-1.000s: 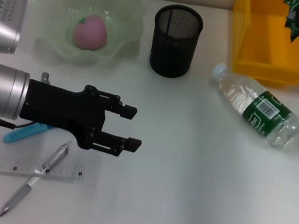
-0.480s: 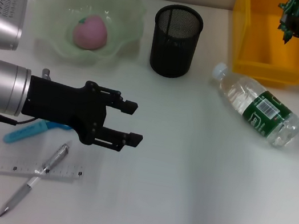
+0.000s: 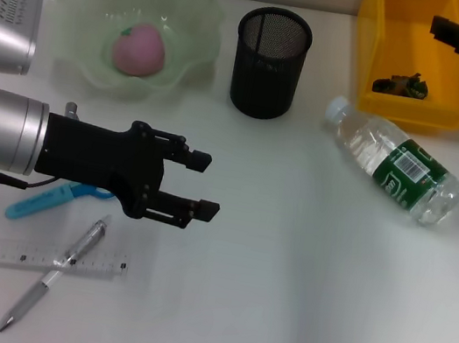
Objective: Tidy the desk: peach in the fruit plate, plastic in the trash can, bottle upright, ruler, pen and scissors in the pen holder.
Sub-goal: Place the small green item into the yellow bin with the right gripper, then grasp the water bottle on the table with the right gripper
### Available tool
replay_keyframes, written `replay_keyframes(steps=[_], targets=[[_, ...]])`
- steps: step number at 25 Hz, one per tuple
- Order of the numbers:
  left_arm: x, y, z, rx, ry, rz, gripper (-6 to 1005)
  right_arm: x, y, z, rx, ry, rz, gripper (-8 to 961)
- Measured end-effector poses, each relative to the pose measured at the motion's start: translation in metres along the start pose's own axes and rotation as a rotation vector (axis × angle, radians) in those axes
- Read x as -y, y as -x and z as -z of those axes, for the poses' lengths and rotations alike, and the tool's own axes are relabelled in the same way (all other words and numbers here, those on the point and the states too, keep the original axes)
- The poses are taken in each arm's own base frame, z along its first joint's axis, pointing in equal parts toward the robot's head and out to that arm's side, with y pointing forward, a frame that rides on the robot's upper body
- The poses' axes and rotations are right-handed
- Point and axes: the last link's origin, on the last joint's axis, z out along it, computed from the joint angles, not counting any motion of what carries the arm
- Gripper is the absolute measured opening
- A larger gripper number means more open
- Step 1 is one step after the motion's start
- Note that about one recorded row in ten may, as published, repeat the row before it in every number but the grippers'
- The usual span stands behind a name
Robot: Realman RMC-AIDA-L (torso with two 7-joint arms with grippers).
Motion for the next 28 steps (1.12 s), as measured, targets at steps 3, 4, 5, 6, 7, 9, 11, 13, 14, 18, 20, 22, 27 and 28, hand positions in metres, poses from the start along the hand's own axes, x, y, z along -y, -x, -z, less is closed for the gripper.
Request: replay_keyframes(steps=[3, 4, 5, 6, 7, 9, 11, 13, 14, 18, 20, 22, 27, 28], targets=[[0.0, 0.0, 0.0, 0.0, -0.001, 0.0, 683, -0.001, 0.004, 0.008, 0.038, 0.014, -0.025, 487], [0.0, 0.0, 0.0, 0.0, -0.001, 0.0, 683, -0.002, 0.006, 0.013, 0.064, 0.027, -0.041, 526], [0.0, 0.001, 0.0, 0.0, -0.002, 0.001, 683, -0.003, 0.008, 0.017, 0.085, 0.045, -0.054, 564], [0.0, 0.001, 0.0, 0.0, -0.002, 0.002, 683, -0.005, 0.01, 0.023, 0.116, 0.07, -0.061, 571], [0.0, 0.001, 0.0, 0.0, -0.002, 0.003, 683, -0.008, 0.01, 0.03, 0.145, 0.107, -0.067, 579], [0.0, 0.001, 0.001, -0.001, -0.003, 0.004, 683, -0.016, 0.011, 0.042, 0.218, 0.205, -0.067, 594], [-0.001, 0.001, 0.001, -0.008, -0.004, 0.006, 682, -0.021, 0.011, 0.054, 0.293, 0.298, -0.07, 609], [-0.001, 0.001, 0.001, -0.013, -0.005, 0.008, 682, -0.018, 0.008, 0.065, 0.357, 0.349, -0.1, 609], [-0.001, 0.001, 0.001, -0.013, -0.006, 0.008, 682, -0.012, 0.006, 0.069, 0.383, 0.355, -0.126, 609], [-0.001, 0.001, 0.002, -0.018, -0.007, 0.01, 681, 0.005, -0.008, 0.076, 0.396, 0.363, -0.205, 609], [-0.001, 0.001, 0.002, -0.02, -0.007, 0.01, 681, 0.004, -0.016, 0.08, 0.398, 0.419, -0.204, 609], [-0.001, 0.001, 0.002, -0.023, -0.007, 0.006, 681, 0.001, -0.024, 0.087, 0.421, 0.488, -0.177, 608], [-0.002, 0.0, 0.001, -0.054, -0.004, 0.007, 680, -0.005, -0.041, 0.114, 0.495, 0.631, -0.101, 608], [-0.002, 0.0, 0.001, -0.059, -0.004, 0.008, 680, -0.006, -0.047, 0.119, 0.506, 0.641, -0.084, 608]])
